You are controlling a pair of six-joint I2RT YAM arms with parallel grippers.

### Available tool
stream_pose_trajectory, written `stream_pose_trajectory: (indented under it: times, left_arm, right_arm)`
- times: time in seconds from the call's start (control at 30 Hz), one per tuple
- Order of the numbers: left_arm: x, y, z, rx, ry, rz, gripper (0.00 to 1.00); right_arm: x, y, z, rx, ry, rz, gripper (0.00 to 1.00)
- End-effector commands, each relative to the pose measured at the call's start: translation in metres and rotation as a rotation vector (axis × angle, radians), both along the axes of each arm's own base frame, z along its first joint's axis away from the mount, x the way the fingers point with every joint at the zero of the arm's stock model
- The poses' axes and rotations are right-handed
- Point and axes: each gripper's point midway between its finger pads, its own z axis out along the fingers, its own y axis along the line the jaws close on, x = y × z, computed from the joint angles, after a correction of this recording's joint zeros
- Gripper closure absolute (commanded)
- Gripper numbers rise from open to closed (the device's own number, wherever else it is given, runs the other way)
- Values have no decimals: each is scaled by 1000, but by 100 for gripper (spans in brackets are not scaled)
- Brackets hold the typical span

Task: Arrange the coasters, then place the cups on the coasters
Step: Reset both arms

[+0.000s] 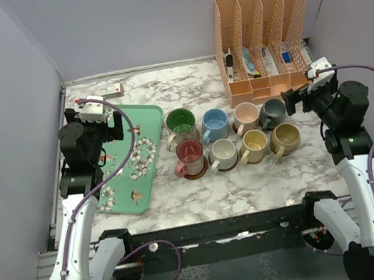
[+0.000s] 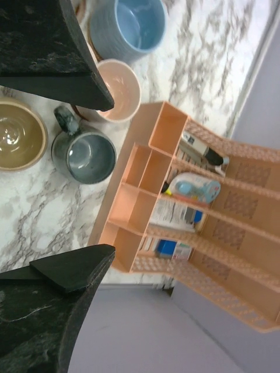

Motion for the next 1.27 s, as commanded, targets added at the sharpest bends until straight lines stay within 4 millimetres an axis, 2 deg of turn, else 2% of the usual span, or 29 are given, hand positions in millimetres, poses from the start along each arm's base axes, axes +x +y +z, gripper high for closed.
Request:
stream_pose_trajectory:
  times: [0.0, 0.1, 0.2, 0.43, 0.6, 0.73, 1.23]
  left_arm:
    - [2, -3, 1, -20, -17, -17, 1]
    - [2, -3, 3, -22, -22, -18, 1]
    - [2, -3, 5, -27, -27, -18, 1]
    - [3, 2, 22, -31, -64, 15, 1]
    - [4, 7, 41, 3, -97, 32, 1]
    - [4, 10, 51, 20, -113, 43, 1]
    - [6, -2, 44, -22, -93, -12, 1]
  right_arm:
    - [-13, 42, 5, -19, -1, 262, 0]
    - [-24, 61, 5, -26, 6, 385, 0]
    - [-31, 66, 6, -21, 3, 414, 0]
    - [-18, 25, 39, -12, -72, 141, 0]
    - [-17, 14, 62, -6, -120, 72, 0]
    - [-16, 13, 60, -2, -119, 66, 0]
    - [-13, 11, 49, 8, -102, 56, 0]
